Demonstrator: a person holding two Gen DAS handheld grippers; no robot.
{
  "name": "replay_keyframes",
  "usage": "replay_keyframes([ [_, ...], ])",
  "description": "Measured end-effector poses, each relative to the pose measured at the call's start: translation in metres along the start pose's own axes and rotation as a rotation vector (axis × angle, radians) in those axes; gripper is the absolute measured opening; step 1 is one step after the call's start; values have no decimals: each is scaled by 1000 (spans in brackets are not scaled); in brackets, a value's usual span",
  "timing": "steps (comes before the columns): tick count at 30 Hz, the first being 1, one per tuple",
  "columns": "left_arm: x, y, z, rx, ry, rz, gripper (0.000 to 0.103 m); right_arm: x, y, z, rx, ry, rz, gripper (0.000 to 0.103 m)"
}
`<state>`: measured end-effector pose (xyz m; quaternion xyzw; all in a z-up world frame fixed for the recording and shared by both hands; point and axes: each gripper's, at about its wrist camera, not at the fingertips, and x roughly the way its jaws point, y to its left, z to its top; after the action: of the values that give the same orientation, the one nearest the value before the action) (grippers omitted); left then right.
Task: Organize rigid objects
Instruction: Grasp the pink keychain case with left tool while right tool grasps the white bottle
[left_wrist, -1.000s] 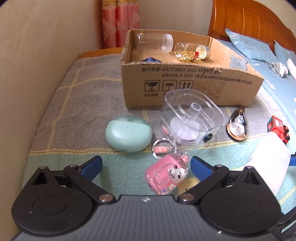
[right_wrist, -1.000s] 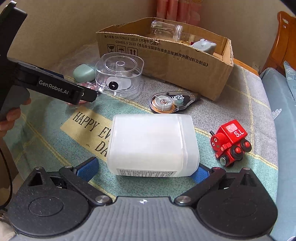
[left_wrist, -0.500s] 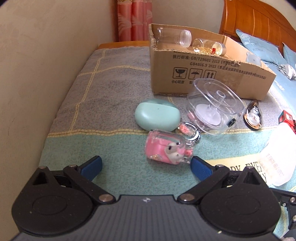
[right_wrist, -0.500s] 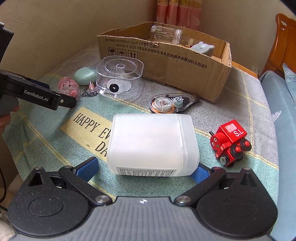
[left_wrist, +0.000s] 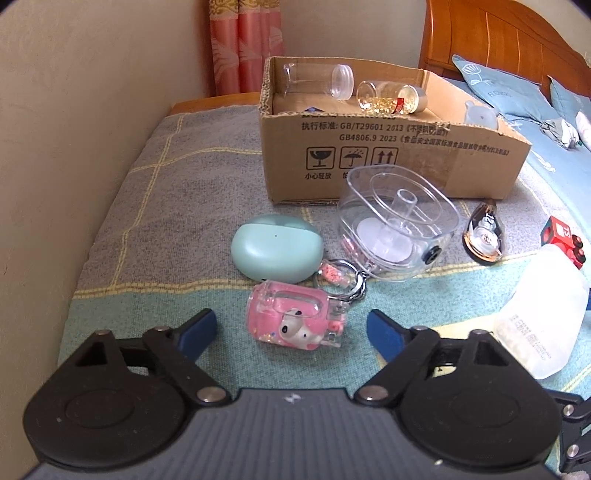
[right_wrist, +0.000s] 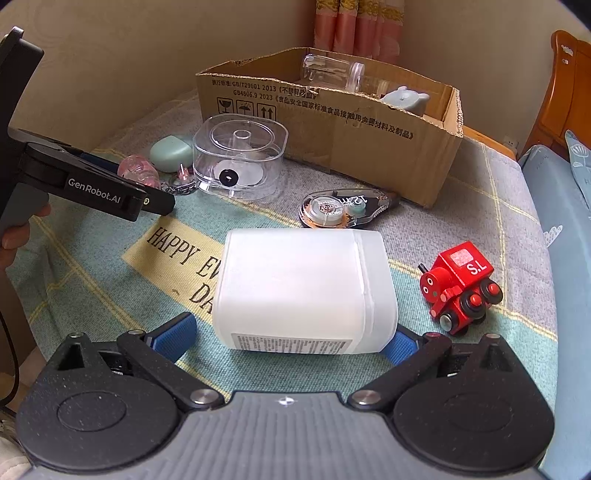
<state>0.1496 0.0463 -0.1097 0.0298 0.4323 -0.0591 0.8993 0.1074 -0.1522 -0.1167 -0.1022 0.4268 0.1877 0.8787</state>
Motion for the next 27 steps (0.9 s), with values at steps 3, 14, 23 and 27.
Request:
replay_keyframes([
  [3,-3,-1,0,4,-1,-2,73,1,0,0,2,-3,-3,103],
  [14,-7,-5,0,35,-5,-4,58,-3,6,10,-12,-21,-26,103],
  [23,-7,-5,5,92,-3,-18,50,3,9,26,-33,-5,-44,101],
  [27,-10,-4,6,102,4,-41,49,4,9,27,-56,7,-70,90],
])
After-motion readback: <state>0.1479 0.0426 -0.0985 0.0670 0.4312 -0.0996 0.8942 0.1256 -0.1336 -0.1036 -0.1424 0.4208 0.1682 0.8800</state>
